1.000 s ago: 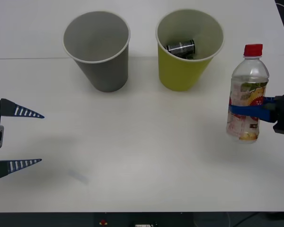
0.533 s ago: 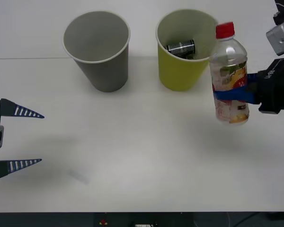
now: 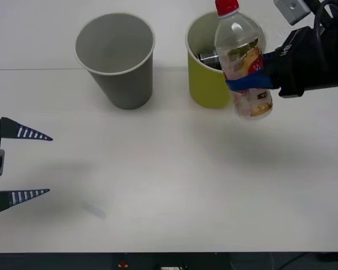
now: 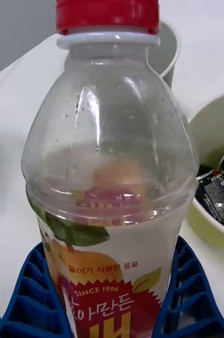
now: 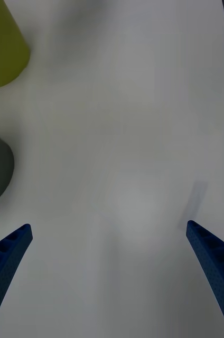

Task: Put the can into the green bin and the plastic bottle into the gray bin

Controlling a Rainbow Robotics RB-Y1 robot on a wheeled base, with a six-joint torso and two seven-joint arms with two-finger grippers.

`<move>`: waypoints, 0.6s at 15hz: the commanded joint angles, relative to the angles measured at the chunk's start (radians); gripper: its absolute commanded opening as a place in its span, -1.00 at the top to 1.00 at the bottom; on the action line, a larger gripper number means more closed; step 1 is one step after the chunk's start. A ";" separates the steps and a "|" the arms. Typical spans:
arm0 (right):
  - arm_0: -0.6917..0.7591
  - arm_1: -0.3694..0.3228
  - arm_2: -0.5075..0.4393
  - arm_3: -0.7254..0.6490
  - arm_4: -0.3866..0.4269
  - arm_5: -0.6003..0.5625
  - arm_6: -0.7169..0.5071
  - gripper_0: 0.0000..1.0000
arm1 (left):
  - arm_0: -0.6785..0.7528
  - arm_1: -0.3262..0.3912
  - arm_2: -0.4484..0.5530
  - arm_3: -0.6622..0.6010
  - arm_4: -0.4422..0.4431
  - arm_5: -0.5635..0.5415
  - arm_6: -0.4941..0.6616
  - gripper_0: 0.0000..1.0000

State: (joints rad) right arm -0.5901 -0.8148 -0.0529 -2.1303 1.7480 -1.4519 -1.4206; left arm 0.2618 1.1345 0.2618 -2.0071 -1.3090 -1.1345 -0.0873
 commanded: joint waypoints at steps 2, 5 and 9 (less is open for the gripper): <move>-0.185 0.005 0.125 0.122 0.018 -0.001 0.000 1.00 | 0.000 0.000 0.000 0.000 0.000 0.000 0.000 -1.00; -0.303 0.040 0.194 0.213 0.039 -0.001 0.000 1.00 | 0.000 0.000 0.000 0.000 0.000 0.000 0.000 -1.00; -0.445 0.155 0.254 0.362 0.084 0.001 0.000 1.00 | 0.000 0.000 0.000 0.000 0.000 0.000 0.000 -1.00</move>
State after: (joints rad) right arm -1.0099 -0.6823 0.1894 -1.7967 1.8211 -1.4524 -1.4207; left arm 0.2618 1.1345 0.2618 -2.0071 -1.3090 -1.1345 -0.0873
